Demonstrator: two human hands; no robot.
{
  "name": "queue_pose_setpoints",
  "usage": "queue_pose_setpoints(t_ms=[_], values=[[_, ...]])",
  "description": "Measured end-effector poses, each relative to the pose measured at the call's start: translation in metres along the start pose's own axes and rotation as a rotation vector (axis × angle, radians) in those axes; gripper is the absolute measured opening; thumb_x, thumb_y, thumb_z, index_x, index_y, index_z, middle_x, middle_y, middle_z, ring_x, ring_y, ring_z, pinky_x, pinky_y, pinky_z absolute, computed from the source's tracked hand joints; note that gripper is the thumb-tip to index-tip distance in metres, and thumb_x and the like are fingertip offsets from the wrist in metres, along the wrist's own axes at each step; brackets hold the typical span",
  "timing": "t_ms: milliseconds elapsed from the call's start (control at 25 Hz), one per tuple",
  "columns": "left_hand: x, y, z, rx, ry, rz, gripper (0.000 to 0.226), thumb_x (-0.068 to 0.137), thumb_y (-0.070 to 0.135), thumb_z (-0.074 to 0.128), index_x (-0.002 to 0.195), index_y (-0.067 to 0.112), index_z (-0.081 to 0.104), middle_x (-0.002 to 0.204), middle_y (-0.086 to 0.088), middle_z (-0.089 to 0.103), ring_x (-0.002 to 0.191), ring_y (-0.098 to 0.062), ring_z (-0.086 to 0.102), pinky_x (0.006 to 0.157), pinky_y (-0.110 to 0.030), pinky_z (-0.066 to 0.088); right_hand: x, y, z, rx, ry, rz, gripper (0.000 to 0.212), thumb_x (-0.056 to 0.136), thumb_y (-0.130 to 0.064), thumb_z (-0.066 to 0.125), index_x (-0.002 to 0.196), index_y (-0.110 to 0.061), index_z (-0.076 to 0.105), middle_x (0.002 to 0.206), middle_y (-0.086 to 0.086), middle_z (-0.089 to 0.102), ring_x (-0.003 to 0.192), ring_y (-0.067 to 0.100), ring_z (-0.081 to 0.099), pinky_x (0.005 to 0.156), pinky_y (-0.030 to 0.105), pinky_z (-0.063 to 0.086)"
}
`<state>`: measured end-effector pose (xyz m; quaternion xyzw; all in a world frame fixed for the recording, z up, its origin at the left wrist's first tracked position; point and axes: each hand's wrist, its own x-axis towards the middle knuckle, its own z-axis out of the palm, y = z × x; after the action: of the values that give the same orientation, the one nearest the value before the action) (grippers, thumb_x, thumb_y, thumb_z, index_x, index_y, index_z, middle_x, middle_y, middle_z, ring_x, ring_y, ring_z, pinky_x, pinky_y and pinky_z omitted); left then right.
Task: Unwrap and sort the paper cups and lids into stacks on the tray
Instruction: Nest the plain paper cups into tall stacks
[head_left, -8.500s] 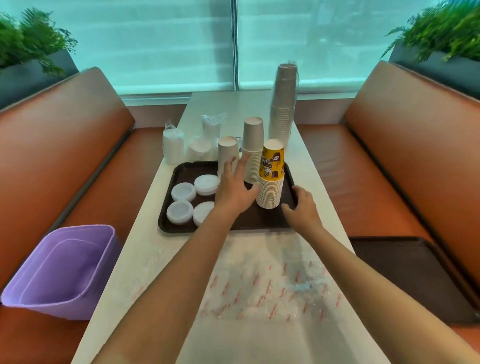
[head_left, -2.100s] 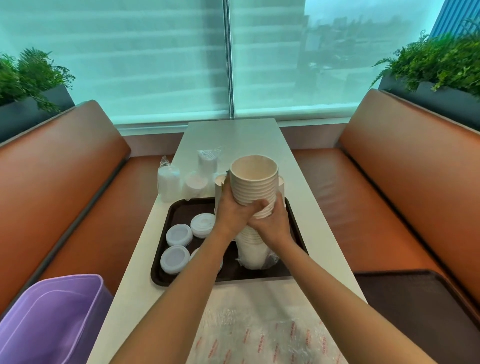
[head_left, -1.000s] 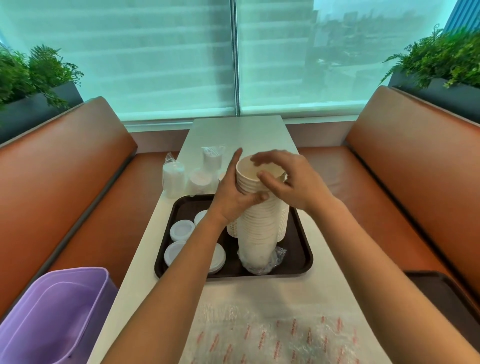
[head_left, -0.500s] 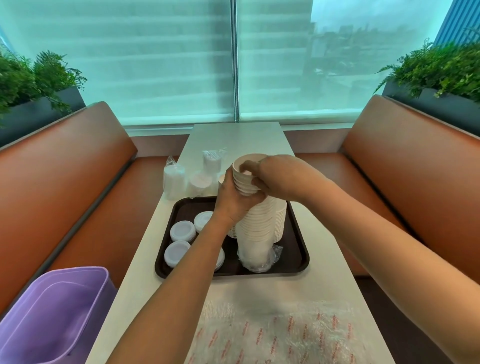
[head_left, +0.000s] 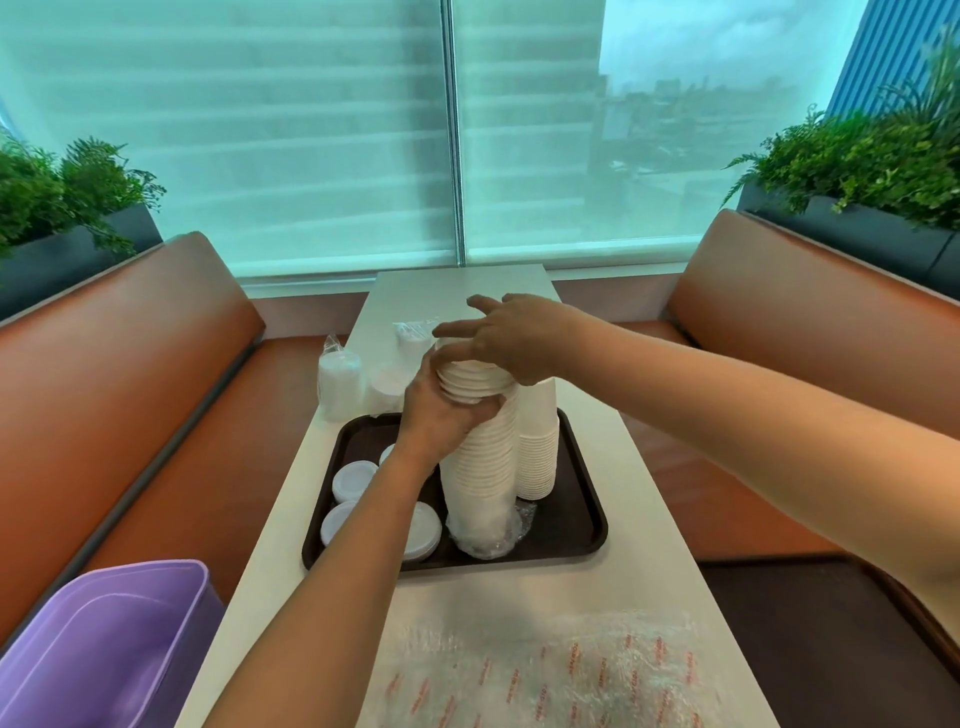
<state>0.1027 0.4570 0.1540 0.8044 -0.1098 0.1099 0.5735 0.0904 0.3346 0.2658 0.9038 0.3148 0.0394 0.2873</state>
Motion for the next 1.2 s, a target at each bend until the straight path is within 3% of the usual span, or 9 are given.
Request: queue_pose_setpoints(t_ms=[200, 320, 440, 520, 600, 720, 840, 1000, 1200], values=[[0.001, -0.005, -0.011, -0.014, -0.026, -0.013, 0.068, 0.065, 0.014, 0.085, 0.123, 0.011, 0.048, 0.109, 0.001, 0.060, 0.101, -0.015, 0.059, 0.078, -0.013, 0.047, 0.014, -0.005, -0.007, 0.105, -0.083, -0.017, 0.087, 0.080, 0.001, 0.064, 0.146, -0.035, 0.018, 0.158, -0.012, 0.011, 0.135, 0.042, 0.031, 0.087, 0.046, 0.049], [0.001, -0.005, -0.015, 0.000, -0.059, -0.010, 0.065, 0.066, 0.011, 0.084, 0.120, 0.016, 0.048, 0.106, 0.004, 0.059, 0.098, -0.013, 0.058, 0.075, -0.012, 0.045, 0.020, 0.001, -0.010, 0.281, -0.163, -0.052, 0.092, 0.070, 0.008, 0.068, 0.143, -0.028, 0.025, 0.148, -0.003, 0.027, 0.100, 0.026, 0.053, 0.054, 0.030, 0.039], [0.003, -0.004, -0.017, 0.015, -0.098, -0.009, 0.066, 0.067, 0.010, 0.084, 0.121, 0.014, 0.048, 0.105, 0.004, 0.058, 0.099, -0.015, 0.057, 0.077, -0.019, 0.044, 0.024, 0.007, -0.015, 0.386, -0.221, -0.057, 0.096, 0.064, 0.007, 0.075, 0.141, -0.029, 0.030, 0.145, 0.001, 0.027, 0.093, 0.017, 0.042, 0.064, 0.029, 0.036], [0.002, -0.003, -0.017, 0.021, -0.118, -0.012, 0.069, 0.068, 0.010, 0.083, 0.124, 0.014, 0.045, 0.103, 0.007, 0.055, 0.096, -0.011, 0.054, 0.072, -0.012, 0.043, 0.026, 0.008, -0.019, 0.382, -0.267, -0.052, 0.097, 0.064, 0.005, 0.077, 0.141, -0.032, 0.032, 0.145, 0.001, 0.024, 0.096, 0.018, 0.042, 0.068, 0.029, 0.036], [0.002, -0.003, -0.018, 0.004, -0.130, -0.012, 0.073, 0.069, 0.010, 0.082, 0.129, 0.015, 0.041, 0.105, 0.009, 0.053, 0.096, -0.008, 0.052, 0.070, -0.006, 0.042, 0.028, 0.012, -0.028, 0.389, -0.269, -0.045, 0.093, 0.063, 0.005, 0.077, 0.139, -0.030, 0.035, 0.142, 0.002, 0.025, 0.099, 0.024, 0.047, 0.063, 0.028, 0.038], [0.004, -0.006, -0.024, -0.003, -0.146, -0.026, 0.077, 0.072, 0.013, 0.080, 0.135, 0.015, 0.036, 0.113, 0.007, 0.049, 0.102, -0.012, 0.048, 0.080, -0.020, 0.041, 0.027, 0.028, -0.051, 0.426, -0.175, -0.018, 0.088, 0.062, 0.009, 0.076, 0.135, -0.023, 0.037, 0.141, 0.005, 0.028, 0.099, 0.028, 0.051, 0.052, 0.026, 0.037], [0.005, -0.006, -0.025, 0.021, -0.148, -0.043, 0.080, 0.073, 0.017, 0.080, 0.138, 0.015, 0.033, 0.116, 0.006, 0.046, 0.105, -0.012, 0.045, 0.085, -0.025, 0.039, 0.021, 0.035, -0.063, 0.453, -0.137, 0.015, 0.086, 0.063, 0.012, 0.073, 0.132, -0.022, 0.036, 0.140, 0.002, 0.029, 0.071, 0.021, 0.049, 0.038, 0.020, 0.037], [0.005, -0.006, -0.030, 0.031, -0.113, -0.077, 0.082, 0.073, 0.018, 0.080, 0.140, 0.016, 0.033, 0.118, 0.005, 0.044, 0.107, -0.013, 0.043, 0.088, -0.025, 0.039, 0.021, 0.030, -0.050, 0.391, -0.107, -0.003, 0.088, 0.062, 0.011, 0.073, 0.133, -0.025, 0.036, 0.142, -0.001, 0.029, 0.088, 0.026, 0.051, 0.047, 0.026, 0.033], [-0.004, 0.002, -0.007, 0.039, -0.142, -0.036, 0.080, 0.066, 0.020, 0.085, 0.132, 0.018, 0.039, 0.113, 0.008, 0.050, 0.105, -0.012, 0.050, 0.082, -0.023, 0.040, 0.016, 0.042, -0.033, 0.449, -0.058, -0.037, 0.084, 0.062, 0.012, 0.066, 0.130, -0.030, 0.040, 0.139, -0.007, 0.033, 0.105, 0.031, 0.055, 0.072, 0.046, 0.054]])
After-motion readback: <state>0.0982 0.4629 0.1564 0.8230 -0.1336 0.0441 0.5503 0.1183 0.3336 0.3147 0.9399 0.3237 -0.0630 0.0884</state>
